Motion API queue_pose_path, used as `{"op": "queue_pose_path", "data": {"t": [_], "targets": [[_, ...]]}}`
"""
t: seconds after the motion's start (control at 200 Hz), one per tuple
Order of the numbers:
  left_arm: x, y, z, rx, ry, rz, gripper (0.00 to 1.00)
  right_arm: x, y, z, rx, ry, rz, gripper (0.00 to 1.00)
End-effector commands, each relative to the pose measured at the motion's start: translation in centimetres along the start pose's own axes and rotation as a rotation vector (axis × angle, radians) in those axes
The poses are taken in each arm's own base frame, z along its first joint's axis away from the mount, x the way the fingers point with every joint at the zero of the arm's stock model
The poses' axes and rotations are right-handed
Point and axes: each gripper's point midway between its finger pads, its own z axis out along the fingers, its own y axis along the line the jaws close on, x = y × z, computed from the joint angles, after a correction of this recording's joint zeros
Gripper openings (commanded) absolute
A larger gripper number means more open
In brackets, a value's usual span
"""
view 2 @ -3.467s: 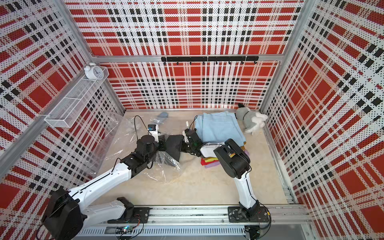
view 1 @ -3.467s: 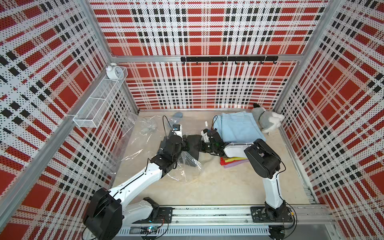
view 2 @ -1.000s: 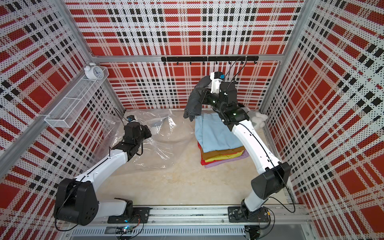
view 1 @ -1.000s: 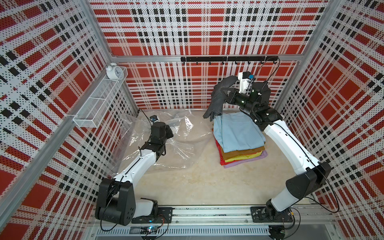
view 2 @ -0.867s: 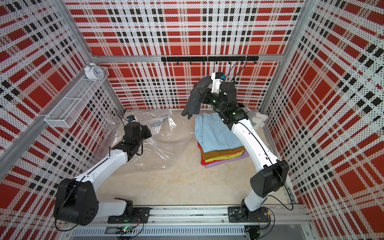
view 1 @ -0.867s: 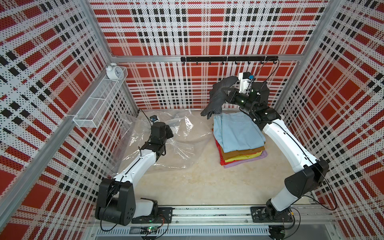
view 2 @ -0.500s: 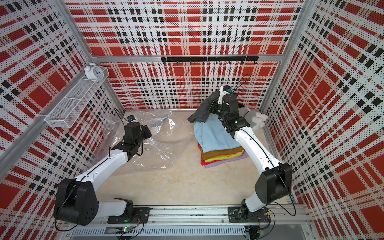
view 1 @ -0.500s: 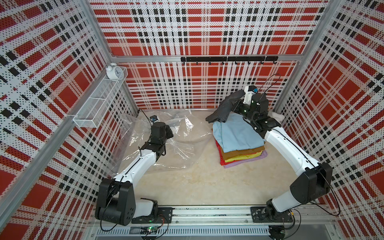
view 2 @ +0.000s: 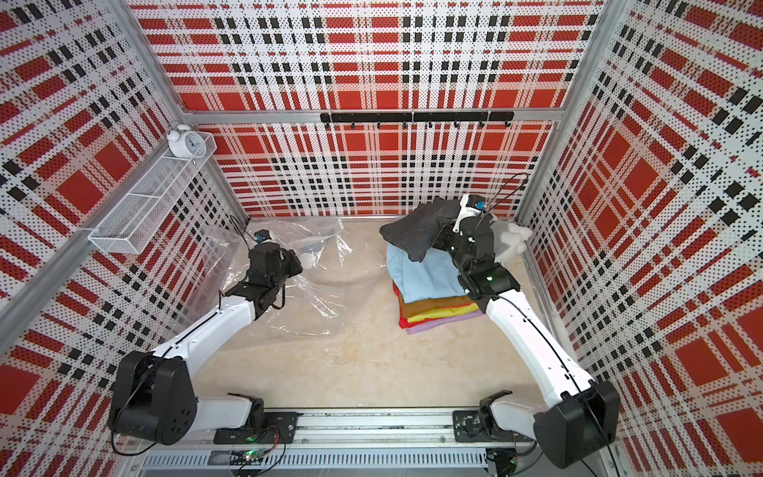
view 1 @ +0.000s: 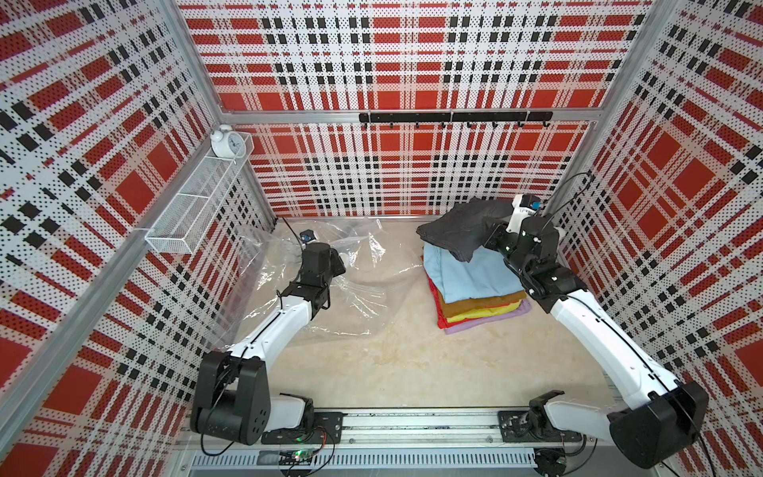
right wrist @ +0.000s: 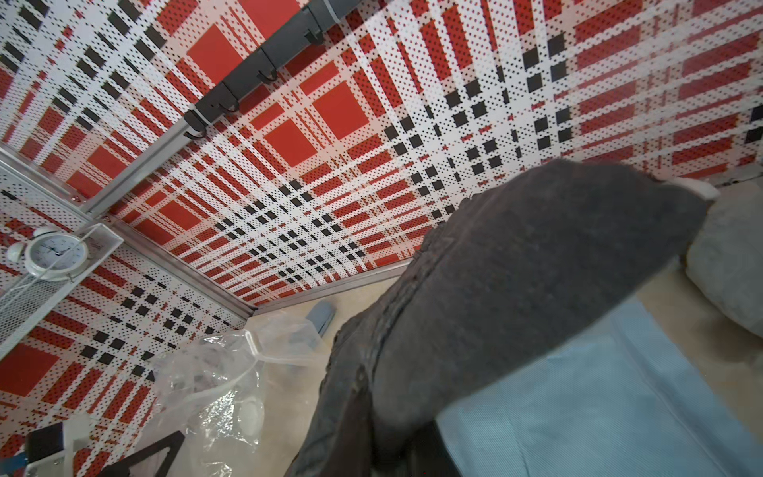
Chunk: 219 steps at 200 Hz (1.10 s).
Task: Take the trousers out of the vacuum bag
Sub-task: Place the trousers at the center of the board.
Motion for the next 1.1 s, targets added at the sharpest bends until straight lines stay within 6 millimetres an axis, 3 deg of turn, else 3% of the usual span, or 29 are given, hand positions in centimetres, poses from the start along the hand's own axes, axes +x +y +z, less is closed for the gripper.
{"op": "queue_pose_path", "data": {"t": [0.0,0.185,0.481,0.566,0.636,0.681,0.777,0.892,1.092], "targets": [[-1.1,-0.7,-0.3,0.007,-0.024,0.022,0.00,-0.1,-1.9,-0.9,0.070,-0.050,0.024,0.00],[-3.1,-1.7,-0.6,0.015,-0.058,0.045,0.00,4.2,-5.6,-1.8,0.165,0.005,0.089,0.00],[-6.5,-3.8,0.4,0.034,-0.100,0.101,0.00,6.7,-9.3,-3.5,0.309,0.035,0.094,0.02],[-7.2,-4.6,0.7,0.047,-0.105,0.114,0.00,6.9,-10.4,-3.8,0.365,0.036,0.075,0.14],[-7.5,-5.1,0.8,0.054,-0.108,0.124,0.00,7.2,-11.1,-4.0,0.405,0.048,0.065,0.29],[-7.5,-5.3,0.9,0.058,-0.108,0.127,0.00,7.6,-11.5,-4.1,0.422,0.066,0.065,0.33],[-6.8,-5.3,1.1,0.059,-0.094,0.134,0.00,8.6,-11.9,-4.2,0.441,0.117,0.074,0.46],[-5.6,-5.3,1.4,0.067,-0.073,0.137,0.00,10.4,-10.9,-4.1,0.378,0.212,0.072,0.58],[-5.7,-5.6,1.1,0.074,-0.078,0.143,0.00,13.4,-8.7,-4.9,0.229,0.367,0.077,0.71]]}}
